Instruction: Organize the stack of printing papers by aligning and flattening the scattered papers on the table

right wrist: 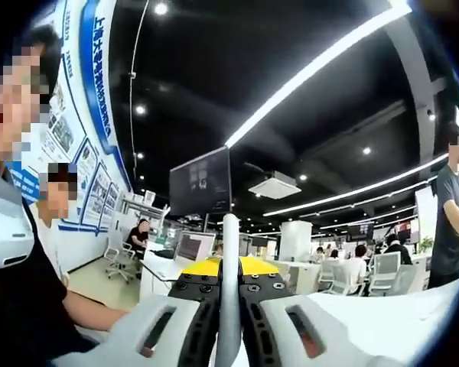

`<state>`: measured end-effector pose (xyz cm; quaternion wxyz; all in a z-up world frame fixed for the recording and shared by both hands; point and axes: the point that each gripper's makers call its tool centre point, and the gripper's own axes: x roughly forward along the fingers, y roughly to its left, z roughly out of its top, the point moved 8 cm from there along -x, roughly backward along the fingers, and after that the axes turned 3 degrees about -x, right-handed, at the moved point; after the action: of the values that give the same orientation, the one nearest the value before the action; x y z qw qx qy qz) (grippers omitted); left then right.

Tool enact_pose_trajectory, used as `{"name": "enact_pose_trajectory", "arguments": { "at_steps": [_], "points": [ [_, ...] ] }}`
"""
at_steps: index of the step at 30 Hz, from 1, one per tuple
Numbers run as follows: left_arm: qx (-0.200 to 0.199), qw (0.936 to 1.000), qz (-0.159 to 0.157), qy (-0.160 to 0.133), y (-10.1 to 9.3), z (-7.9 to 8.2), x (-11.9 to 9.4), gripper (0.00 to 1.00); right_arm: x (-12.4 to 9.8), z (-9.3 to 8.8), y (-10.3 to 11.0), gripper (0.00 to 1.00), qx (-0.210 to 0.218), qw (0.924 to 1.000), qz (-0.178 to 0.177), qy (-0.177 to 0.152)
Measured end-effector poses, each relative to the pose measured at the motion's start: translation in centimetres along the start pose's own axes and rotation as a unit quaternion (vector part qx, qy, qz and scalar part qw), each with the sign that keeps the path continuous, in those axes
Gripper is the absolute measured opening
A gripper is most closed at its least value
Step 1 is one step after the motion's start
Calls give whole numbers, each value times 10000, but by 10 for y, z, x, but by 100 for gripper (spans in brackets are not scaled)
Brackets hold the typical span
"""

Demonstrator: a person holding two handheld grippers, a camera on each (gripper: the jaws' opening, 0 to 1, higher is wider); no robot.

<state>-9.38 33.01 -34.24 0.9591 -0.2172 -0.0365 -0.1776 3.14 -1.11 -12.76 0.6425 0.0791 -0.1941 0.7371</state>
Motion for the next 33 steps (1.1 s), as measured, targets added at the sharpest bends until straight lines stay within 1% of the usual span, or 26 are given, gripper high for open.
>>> {"name": "enact_pose_trajectory", "arguments": {
  "at_steps": [11, 16, 23, 33],
  "points": [
    [33, 10000, 0, 8, 1, 0, 0, 7, 6, 5, 17, 3, 182, 9991, 351, -146],
    [56, 10000, 1, 15, 1, 1, 0, 7, 10, 7, 26, 3, 222, 9984, 487, -164],
    [66, 10000, 1, 19, 2, 1, 0, 7, 12, 12, 35, 2, 350, 9968, 665, -284],
    [86, 10000, 5, 27, 2, 1, -1, 7, 15, 9, 45, 2, 527, 9948, 819, -308]
  ]
}}
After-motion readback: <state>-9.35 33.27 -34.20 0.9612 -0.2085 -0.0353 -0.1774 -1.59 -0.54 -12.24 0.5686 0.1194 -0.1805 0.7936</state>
